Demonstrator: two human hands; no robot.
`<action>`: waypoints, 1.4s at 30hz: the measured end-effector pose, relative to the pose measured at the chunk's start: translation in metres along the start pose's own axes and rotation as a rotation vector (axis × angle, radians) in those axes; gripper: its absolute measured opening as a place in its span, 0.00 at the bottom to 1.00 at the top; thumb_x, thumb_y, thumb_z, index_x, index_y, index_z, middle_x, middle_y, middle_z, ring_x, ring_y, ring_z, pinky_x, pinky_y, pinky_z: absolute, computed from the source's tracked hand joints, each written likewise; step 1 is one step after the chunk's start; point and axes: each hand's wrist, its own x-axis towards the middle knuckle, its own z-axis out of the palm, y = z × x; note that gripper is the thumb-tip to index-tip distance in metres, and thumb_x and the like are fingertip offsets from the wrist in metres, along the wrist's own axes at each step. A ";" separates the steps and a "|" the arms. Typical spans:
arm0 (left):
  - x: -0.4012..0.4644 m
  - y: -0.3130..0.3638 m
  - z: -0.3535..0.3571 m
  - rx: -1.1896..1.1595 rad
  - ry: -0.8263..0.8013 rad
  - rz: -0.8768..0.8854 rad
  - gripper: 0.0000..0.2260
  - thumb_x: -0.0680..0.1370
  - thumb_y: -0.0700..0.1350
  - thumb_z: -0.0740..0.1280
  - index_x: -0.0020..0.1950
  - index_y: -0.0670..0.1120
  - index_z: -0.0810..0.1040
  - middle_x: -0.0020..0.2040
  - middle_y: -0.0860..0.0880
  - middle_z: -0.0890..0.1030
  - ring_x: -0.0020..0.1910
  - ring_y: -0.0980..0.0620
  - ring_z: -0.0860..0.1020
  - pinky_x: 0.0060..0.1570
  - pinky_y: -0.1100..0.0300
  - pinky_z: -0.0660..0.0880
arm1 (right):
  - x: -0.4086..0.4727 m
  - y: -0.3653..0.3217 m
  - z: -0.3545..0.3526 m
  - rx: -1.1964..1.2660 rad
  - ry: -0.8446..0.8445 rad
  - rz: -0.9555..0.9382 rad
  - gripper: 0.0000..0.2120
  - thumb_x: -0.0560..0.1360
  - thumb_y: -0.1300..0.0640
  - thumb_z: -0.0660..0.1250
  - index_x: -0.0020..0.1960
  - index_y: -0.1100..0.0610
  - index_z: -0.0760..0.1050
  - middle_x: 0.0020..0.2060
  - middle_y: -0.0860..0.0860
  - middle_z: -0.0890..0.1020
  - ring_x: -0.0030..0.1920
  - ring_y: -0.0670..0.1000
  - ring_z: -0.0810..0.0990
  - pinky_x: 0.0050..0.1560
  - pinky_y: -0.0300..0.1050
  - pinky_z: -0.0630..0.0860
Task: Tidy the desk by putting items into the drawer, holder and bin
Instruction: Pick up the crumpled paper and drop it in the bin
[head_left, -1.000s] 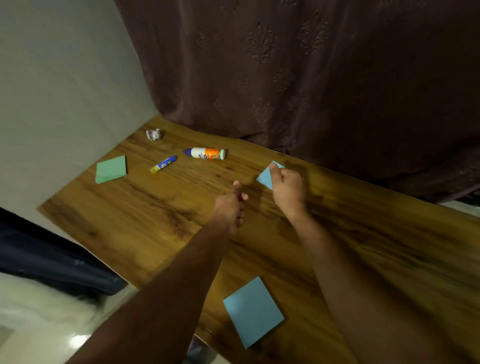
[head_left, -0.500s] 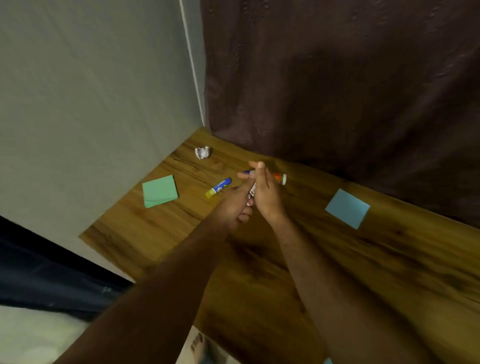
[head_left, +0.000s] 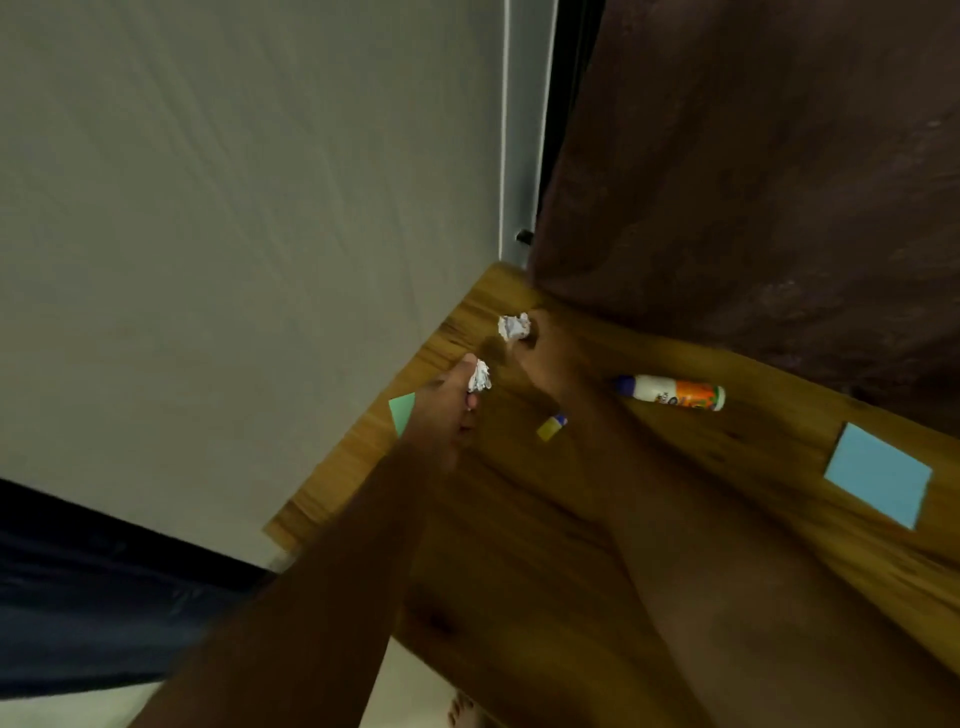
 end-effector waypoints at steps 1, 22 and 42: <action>0.006 0.000 -0.006 -0.007 0.001 -0.010 0.14 0.79 0.57 0.64 0.40 0.48 0.73 0.30 0.52 0.68 0.21 0.59 0.63 0.21 0.68 0.56 | 0.011 0.004 0.005 -0.136 -0.015 -0.025 0.24 0.77 0.49 0.66 0.70 0.56 0.69 0.67 0.58 0.75 0.67 0.59 0.72 0.66 0.48 0.66; 0.003 -0.010 0.033 0.065 -0.066 -0.040 0.13 0.78 0.56 0.65 0.43 0.48 0.76 0.30 0.53 0.70 0.21 0.58 0.63 0.20 0.69 0.55 | -0.024 0.028 -0.026 0.157 0.253 -0.021 0.14 0.79 0.54 0.63 0.44 0.63 0.79 0.39 0.60 0.81 0.42 0.57 0.79 0.46 0.51 0.74; -0.256 -0.120 0.278 0.329 -0.819 -0.158 0.09 0.78 0.55 0.65 0.43 0.51 0.74 0.29 0.53 0.69 0.21 0.59 0.60 0.19 0.70 0.51 | -0.419 0.177 -0.244 0.918 0.878 0.456 0.07 0.81 0.59 0.61 0.48 0.56 0.77 0.32 0.53 0.79 0.20 0.46 0.65 0.20 0.33 0.60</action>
